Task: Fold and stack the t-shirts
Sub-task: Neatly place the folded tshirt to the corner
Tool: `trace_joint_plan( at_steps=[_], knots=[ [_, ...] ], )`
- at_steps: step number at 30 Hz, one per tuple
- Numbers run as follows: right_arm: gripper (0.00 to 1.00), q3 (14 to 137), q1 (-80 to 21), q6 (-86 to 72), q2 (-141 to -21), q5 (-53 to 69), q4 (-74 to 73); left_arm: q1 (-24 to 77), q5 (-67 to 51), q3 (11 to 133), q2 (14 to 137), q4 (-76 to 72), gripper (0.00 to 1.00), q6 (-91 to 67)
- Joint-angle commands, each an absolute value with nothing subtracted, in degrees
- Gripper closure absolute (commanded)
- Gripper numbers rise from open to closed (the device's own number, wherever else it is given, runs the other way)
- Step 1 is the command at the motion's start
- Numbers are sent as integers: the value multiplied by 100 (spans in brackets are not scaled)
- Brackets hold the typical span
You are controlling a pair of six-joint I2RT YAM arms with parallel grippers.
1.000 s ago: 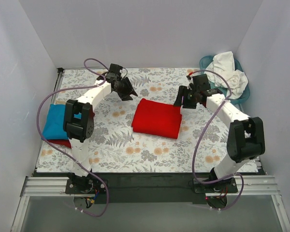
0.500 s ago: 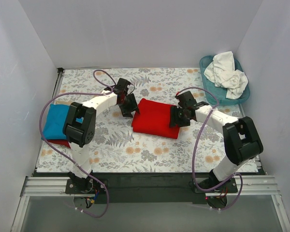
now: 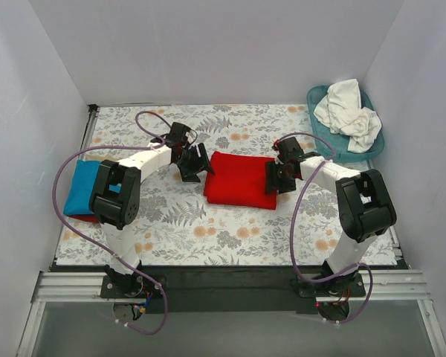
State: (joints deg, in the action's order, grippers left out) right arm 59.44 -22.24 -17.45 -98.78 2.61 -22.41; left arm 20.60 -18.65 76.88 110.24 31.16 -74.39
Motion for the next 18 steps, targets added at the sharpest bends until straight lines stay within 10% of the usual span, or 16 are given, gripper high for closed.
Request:
trace_joint_plan(
  at_steps=[1,18],
  knots=[
    [39,6247,-2039,-1442,-10405,421,-2101,2048,-2452,7524,10915,2733,36,-7382],
    [40,6785,-1740,-1591,-10960,2030,-1565,2338,-2162,7260,11478,2426,40,-8006]
  ],
)
